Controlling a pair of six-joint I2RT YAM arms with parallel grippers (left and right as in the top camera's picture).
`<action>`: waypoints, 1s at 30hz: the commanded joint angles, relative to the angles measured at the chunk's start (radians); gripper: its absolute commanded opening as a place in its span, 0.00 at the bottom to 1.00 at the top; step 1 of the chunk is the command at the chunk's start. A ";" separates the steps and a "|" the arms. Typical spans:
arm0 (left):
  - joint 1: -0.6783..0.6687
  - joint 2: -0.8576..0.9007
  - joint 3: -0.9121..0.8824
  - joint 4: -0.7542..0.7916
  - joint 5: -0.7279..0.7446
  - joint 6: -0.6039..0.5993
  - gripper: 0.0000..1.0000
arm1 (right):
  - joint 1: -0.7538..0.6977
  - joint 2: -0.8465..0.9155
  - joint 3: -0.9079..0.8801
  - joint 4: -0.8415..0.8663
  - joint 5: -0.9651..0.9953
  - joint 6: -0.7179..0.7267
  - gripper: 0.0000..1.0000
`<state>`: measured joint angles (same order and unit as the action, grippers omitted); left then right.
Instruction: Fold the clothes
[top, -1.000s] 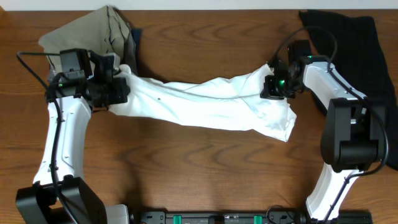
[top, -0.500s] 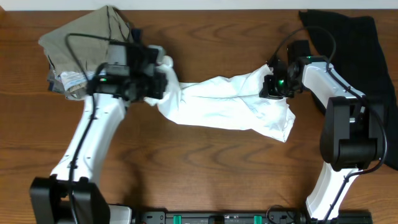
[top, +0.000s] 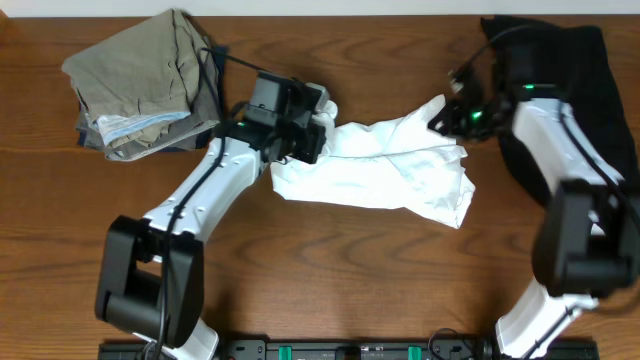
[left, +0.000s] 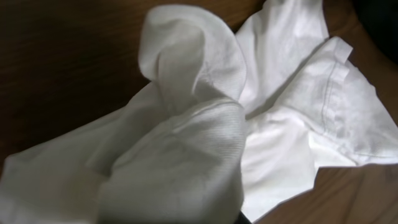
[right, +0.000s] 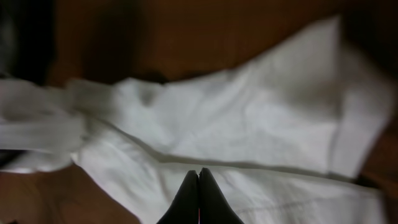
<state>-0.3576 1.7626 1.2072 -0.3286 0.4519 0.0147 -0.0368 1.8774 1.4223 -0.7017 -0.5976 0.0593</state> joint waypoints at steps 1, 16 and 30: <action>-0.024 0.027 0.022 0.020 0.000 -0.021 0.34 | -0.032 -0.145 0.040 -0.002 -0.031 0.007 0.01; -0.036 0.016 0.022 -0.065 0.003 -0.038 0.88 | -0.063 -0.252 0.040 -0.143 0.147 0.006 0.07; 0.203 -0.042 0.043 -0.294 -0.046 -0.011 0.88 | -0.062 -0.080 0.036 -0.350 0.355 0.027 0.67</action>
<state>-0.2142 1.7668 1.2137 -0.6071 0.4252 -0.0067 -0.0895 1.7477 1.4578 -1.0500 -0.3141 0.0750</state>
